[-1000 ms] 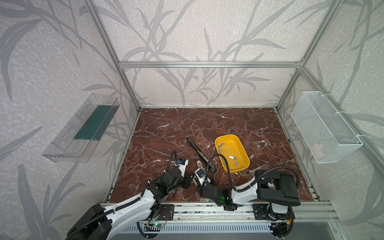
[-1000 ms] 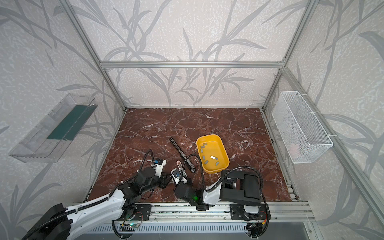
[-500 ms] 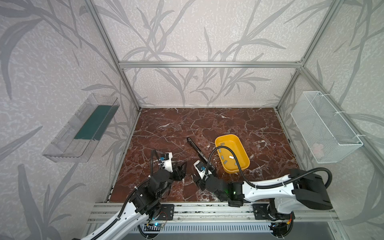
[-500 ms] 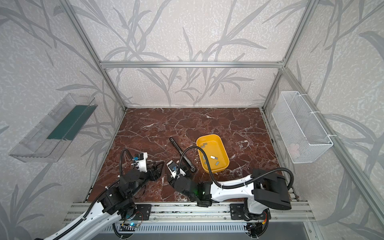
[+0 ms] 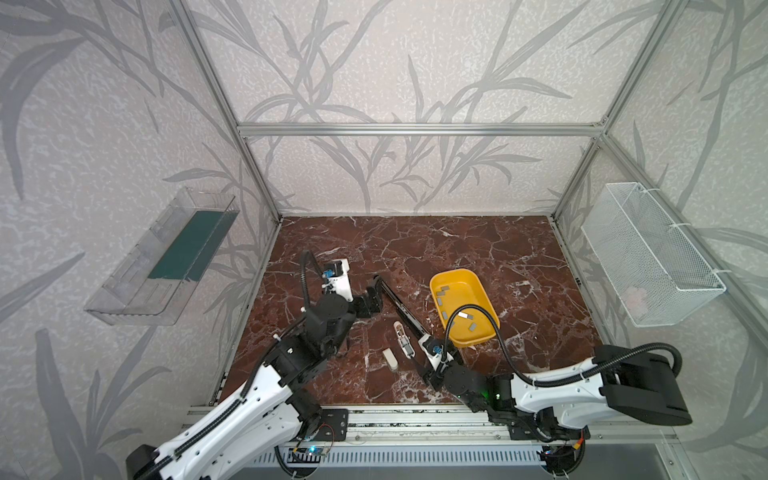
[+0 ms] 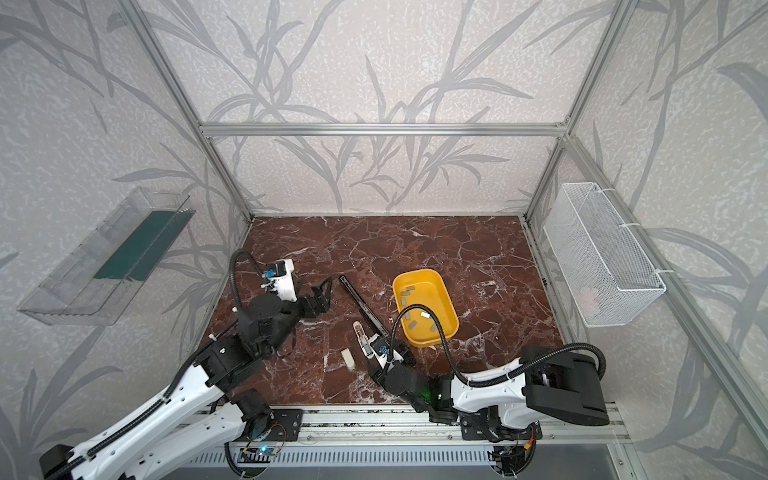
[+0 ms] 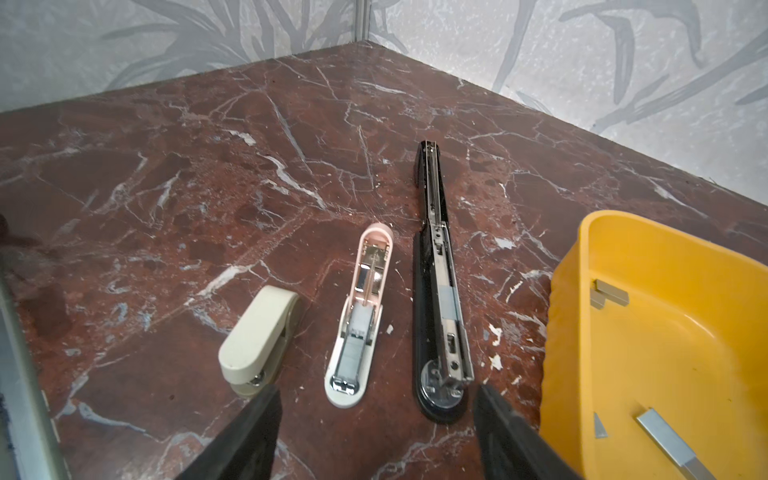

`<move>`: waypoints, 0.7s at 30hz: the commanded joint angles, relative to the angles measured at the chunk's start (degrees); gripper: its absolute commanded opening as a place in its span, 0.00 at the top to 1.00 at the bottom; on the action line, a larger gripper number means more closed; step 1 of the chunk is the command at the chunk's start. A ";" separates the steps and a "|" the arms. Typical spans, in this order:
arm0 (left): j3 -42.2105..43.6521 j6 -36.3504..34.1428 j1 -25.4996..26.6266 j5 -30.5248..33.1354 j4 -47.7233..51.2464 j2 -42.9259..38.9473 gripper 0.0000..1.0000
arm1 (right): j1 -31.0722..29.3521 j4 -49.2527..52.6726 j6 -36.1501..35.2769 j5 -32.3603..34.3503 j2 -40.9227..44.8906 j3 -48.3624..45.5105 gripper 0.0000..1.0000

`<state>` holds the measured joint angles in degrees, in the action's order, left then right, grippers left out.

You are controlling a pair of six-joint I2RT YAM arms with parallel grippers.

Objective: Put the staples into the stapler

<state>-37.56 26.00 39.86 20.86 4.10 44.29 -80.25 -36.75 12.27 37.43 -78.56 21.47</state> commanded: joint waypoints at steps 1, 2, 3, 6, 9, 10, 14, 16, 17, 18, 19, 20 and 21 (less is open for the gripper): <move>10.05 -14.44 -0.96 1.82 -16.49 2.49 0.18 | 0.25 -5.24 -0.48 0.81 -2.78 0.76 0.27; 12.60 -17.28 -1.00 3.99 -21.25 3.36 0.12 | 0.18 -5.20 -0.29 1.46 -3.52 1.01 0.27; 12.57 -15.54 -1.26 8.07 -20.09 3.92 0.11 | 0.24 -5.24 -0.02 1.74 -4.08 1.24 0.27; 11.22 -13.08 -4.21 1.29 -15.91 5.20 0.11 | 0.18 -7.17 0.33 0.04 -5.90 1.51 0.28; 11.44 -14.26 -6.02 -3.58 -17.82 7.77 0.10 | 0.20 -11.12 0.78 -0.42 -10.07 1.96 0.30; 10.77 -13.30 -7.16 -4.28 -17.08 8.97 0.11 | 0.18 -12.80 0.74 -0.60 -11.97 2.20 0.30; 8.99 -9.24 -12.27 -10.61 -15.06 13.03 0.13 | 0.21 -16.64 2.38 -2.43 -18.72 3.83 0.33; 9.00 -8.78 -12.57 -13.10 -15.50 13.25 0.13 | 0.19 -18.11 3.48 -2.43 -20.64 3.39 0.34; 8.81 -8.53 -12.64 -14.60 -15.39 13.17 0.13 | 0.19 -18.56 4.30 -1.55 -21.07 2.97 0.34; 8.46 -8.40 -12.70 -16.16 -15.11 12.99 0.13 | 0.25 -18.49 5.06 -0.38 -21.27 2.71 0.35; 8.23 -8.41 -12.71 -17.40 -14.85 12.85 0.13 | 0.23 -17.62 5.66 0.89 -21.30 2.67 0.37; 7.92 -8.50 -12.66 -18.34 -14.61 12.54 0.13 | 0.18 -16.13 6.38 2.34 -21.28 2.99 0.38; 7.86 -8.64 -12.69 -19.06 -14.47 12.32 0.13 | 0.24 -14.92 6.61 3.28 -21.33 3.49 0.39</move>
<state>-27.33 16.78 27.29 7.07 -10.26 57.52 -80.23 -50.94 16.14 36.60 -99.46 24.23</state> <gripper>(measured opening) 0.871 0.621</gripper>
